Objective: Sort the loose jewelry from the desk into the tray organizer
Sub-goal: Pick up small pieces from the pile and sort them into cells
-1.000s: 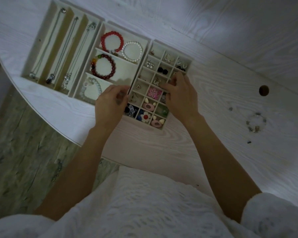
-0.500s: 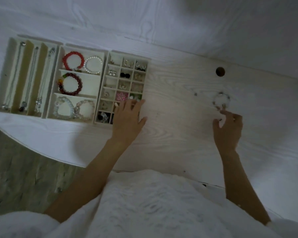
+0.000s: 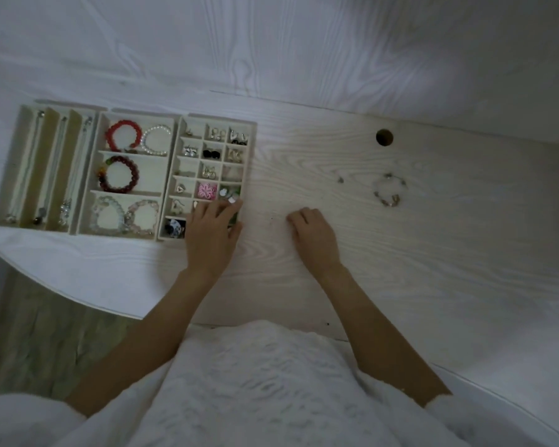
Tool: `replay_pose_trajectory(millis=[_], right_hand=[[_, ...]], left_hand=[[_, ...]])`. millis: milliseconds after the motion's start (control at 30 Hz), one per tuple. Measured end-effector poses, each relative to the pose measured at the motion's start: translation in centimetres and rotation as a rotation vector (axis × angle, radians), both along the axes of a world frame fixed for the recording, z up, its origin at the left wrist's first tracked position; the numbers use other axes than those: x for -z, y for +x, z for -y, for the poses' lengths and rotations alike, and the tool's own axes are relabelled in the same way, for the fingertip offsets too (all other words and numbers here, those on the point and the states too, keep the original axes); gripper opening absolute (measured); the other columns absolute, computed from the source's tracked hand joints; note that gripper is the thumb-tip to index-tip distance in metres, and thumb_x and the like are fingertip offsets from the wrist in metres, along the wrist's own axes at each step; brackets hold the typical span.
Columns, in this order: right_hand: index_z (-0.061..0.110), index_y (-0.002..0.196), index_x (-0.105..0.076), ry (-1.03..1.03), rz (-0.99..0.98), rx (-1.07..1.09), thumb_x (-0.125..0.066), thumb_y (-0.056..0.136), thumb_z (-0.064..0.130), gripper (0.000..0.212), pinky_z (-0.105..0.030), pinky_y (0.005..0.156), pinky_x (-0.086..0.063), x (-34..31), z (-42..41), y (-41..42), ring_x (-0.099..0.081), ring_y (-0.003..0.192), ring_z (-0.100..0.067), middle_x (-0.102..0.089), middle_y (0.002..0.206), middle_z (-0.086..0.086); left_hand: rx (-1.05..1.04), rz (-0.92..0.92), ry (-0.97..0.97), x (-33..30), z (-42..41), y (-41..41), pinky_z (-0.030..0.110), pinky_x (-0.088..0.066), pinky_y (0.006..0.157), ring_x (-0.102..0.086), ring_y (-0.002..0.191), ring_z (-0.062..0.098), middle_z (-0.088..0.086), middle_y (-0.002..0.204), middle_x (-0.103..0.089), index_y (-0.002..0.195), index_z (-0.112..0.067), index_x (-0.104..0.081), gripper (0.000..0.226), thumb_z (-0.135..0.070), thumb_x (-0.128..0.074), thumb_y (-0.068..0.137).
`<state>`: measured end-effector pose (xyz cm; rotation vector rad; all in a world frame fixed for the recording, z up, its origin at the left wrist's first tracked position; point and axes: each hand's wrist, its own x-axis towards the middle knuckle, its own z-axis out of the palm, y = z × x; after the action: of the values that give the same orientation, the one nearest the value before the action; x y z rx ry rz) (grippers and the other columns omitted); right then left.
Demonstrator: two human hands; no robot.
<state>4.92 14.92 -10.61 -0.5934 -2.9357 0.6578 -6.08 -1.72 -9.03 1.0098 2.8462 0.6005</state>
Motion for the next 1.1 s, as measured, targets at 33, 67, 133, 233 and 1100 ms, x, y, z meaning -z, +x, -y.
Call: replay_pose_trajectory(millis=[33,67,133,233,1100], right_hand=[[0.006,0.092,-0.063,-0.003,0.021,-0.049,-0.068,0.073,-0.003,0.022,-0.028,0.053,-0.043,-0.1,0.3,-0.3,-0.056,0.069,-0.023,-0.059,0.082,-0.005],[0.008,0.102,-0.060,-0.013,0.039,-0.044,-0.061,0.083,0.006,0.019,-0.027,0.057,-0.042,-0.1,0.6,-0.6,-0.055,0.070,-0.015,-0.057,0.083,0.003],[0.015,0.117,-0.052,0.005,0.048,-0.062,-0.047,0.096,0.025,0.024,-0.027,0.066,-0.041,0.5,0.7,-1.0,-0.049,0.071,-0.001,-0.052,0.089,0.015],[0.000,0.104,-0.060,-0.095,-0.004,-0.062,-0.054,0.093,0.013,0.018,-0.033,0.070,-0.049,0.9,0.4,-0.8,-0.057,0.083,-0.015,-0.053,0.120,-0.004],[0.014,0.087,-0.073,-0.057,0.011,-0.201,-0.066,0.081,0.014,0.009,-0.032,0.081,-0.045,-1.9,2.0,-25.5,-0.052,0.095,-0.026,-0.057,0.099,-0.009]], left_hand=[[-0.002,-0.008,0.004,0.0,0.0,0.0,0.041,-0.047,0.076,-0.056,0.091,0.033,0.009,0.099,-0.066,0.112,-0.011,-0.068,0.037,-0.013,-0.076,0.076],[-0.002,-0.017,0.006,0.1,-0.1,0.0,0.041,-0.047,0.075,-0.057,0.090,0.033,0.009,0.099,-0.066,0.111,-0.012,-0.069,0.035,-0.013,-0.076,0.076],[-0.003,-0.033,-0.001,0.2,0.1,-0.1,0.040,-0.046,0.074,-0.058,0.089,0.033,0.009,0.098,-0.065,0.110,-0.012,-0.069,0.033,-0.014,-0.075,0.077],[0.007,-0.031,0.016,0.3,0.2,-0.2,0.039,-0.047,0.072,-0.057,0.088,0.032,0.008,0.097,-0.065,0.110,-0.013,-0.069,0.031,-0.015,-0.072,0.079],[-0.456,0.274,0.274,0.4,7.5,-7.7,0.032,-0.055,0.064,-0.063,0.073,0.017,0.000,0.090,-0.067,0.105,-0.018,-0.071,0.025,-0.015,-0.073,0.080]])
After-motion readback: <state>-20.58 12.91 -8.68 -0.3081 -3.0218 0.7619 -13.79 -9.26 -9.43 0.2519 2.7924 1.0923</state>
